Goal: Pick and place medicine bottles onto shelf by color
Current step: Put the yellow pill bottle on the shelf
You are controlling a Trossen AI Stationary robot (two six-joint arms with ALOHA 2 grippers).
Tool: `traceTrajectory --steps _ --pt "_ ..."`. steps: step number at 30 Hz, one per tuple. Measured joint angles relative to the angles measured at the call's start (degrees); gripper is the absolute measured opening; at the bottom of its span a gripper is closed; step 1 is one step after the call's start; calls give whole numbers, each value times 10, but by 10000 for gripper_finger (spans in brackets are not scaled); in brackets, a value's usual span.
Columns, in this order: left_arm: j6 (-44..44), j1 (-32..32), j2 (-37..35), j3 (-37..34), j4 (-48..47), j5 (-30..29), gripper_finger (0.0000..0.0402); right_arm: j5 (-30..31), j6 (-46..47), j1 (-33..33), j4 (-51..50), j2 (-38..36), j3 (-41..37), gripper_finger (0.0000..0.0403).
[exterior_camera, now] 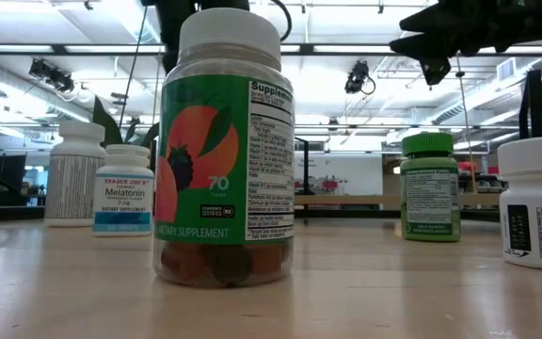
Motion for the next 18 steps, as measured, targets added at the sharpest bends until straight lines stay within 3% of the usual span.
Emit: traceTrajectory --steps 12,18 --pt "0 11 0 52 1 21 284 0 -1 4 0 0 0 174" --pt "-17 43 3 54 -6 78 314 0 -1 4 -1 0 0 174"
